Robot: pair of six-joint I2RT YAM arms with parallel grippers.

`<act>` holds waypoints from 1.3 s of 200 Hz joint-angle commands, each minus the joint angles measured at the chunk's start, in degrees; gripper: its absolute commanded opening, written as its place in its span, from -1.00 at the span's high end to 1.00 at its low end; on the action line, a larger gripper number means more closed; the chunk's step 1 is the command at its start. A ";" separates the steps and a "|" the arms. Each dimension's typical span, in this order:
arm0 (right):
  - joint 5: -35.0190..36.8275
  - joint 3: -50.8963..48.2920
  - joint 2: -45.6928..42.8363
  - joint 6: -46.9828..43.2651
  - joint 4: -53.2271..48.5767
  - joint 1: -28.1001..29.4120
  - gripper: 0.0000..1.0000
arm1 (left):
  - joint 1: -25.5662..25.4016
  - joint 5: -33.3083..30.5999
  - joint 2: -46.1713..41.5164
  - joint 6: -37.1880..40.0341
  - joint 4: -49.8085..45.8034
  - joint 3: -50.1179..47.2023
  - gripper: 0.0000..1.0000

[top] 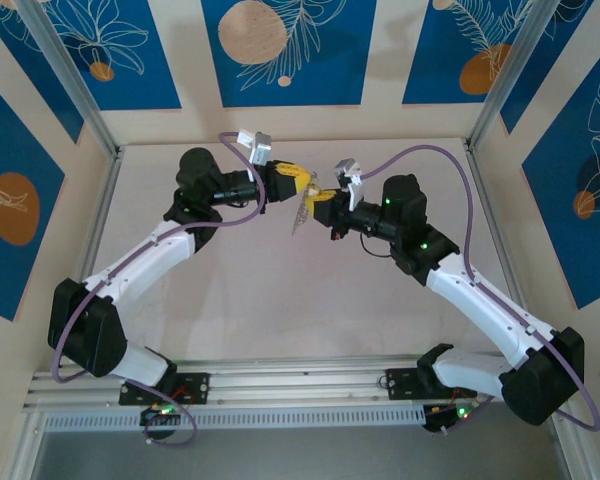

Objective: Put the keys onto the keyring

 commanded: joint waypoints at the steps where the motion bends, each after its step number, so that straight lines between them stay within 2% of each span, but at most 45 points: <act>1: -2.97 -0.58 0.09 -1.28 -2.67 0.67 1.00 | -0.34 -1.04 -1.51 -0.88 3.75 0.19 1.00; 37: -3.61 0.78 1.02 -1.74 -4.40 0.96 0.99 | -0.34 -0.78 -0.86 -1.33 4.09 0.27 1.00; 63: -3.03 0.08 0.66 -0.68 -3.78 -0.08 0.35 | -0.34 -3.46 -0.80 -1.38 4.22 -0.72 1.00; 82: -3.25 -2.10 -1.22 0.80 -3.05 -2.12 0.14 | -0.34 -4.34 -1.00 -2.51 5.87 -1.63 1.00; 123: -4.17 -9.73 -7.08 8.18 4.12 -10.02 0.07 | -0.34 -4.78 -0.66 -6.36 10.65 -2.30 1.00; 150: -3.94 -9.94 -9.23 13.26 8.70 -14.55 0.03 | -0.34 -5.18 0.56 -10.80 16.52 -2.72 1.00; 203: -5.77 -0.78 -5.10 17.32 13.91 -15.97 -0.01 | -0.36 -5.84 3.62 -17.59 24.70 -2.55 1.00; 235: -8.93 2.94 -0.63 22.02 19.64 -15.96 0.00 | -0.46 -5.83 4.30 -18.47 25.39 -2.56 1.00; 260: -8.26 4.39 1.99 22.13 19.58 -14.91 0.01 | -0.43 -6.01 4.26 -18.30 25.21 -2.64 1.00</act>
